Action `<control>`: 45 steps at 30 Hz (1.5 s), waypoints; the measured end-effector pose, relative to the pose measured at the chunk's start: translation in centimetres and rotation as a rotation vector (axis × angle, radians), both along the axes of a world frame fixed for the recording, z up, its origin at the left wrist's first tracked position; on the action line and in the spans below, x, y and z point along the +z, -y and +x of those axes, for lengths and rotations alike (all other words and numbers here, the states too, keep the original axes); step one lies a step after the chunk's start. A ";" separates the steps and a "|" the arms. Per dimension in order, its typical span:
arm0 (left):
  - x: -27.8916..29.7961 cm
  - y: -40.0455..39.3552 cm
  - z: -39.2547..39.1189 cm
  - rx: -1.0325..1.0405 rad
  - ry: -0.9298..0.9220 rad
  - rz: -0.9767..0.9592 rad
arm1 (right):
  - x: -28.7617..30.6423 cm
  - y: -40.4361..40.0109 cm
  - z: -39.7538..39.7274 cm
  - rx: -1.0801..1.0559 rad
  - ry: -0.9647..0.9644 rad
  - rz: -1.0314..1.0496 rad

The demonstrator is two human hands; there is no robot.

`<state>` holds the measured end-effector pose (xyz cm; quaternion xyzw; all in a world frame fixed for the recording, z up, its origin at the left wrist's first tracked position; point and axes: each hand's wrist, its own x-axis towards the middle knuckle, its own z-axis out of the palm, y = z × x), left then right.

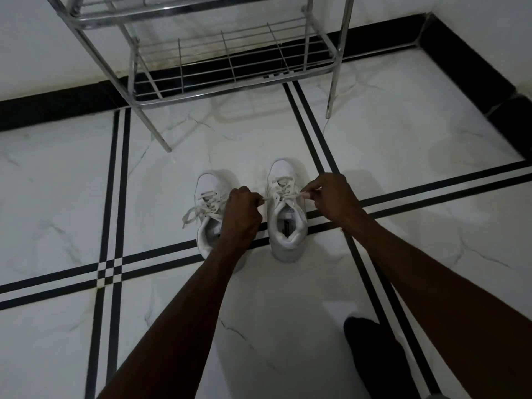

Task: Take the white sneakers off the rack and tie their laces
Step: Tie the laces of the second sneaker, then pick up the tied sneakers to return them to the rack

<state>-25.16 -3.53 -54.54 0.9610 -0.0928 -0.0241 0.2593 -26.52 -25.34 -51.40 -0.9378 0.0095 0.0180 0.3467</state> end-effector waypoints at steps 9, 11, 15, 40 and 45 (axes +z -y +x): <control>0.3 -0.1 -0.7 0.031 -0.117 -0.065 | -1.8 -0.4 -0.4 -0.188 -0.041 0.048; 0.7 0.0 -0.5 0.017 -0.088 -0.058 | -2.1 -0.9 -0.5 -0.232 -0.066 0.080; 1.7 -1.4 -1.9 0.031 0.065 -0.144 | -2.1 -1.6 -1.9 -0.216 -0.103 0.169; 2.2 -7.2 -4.6 0.532 -0.135 -0.365 | 1.0 -7.7 -0.2 -0.235 -0.178 0.255; 12.2 -6.8 -3.8 0.534 -0.104 -0.395 | 10.8 -8.4 0.1 -0.250 -0.144 0.293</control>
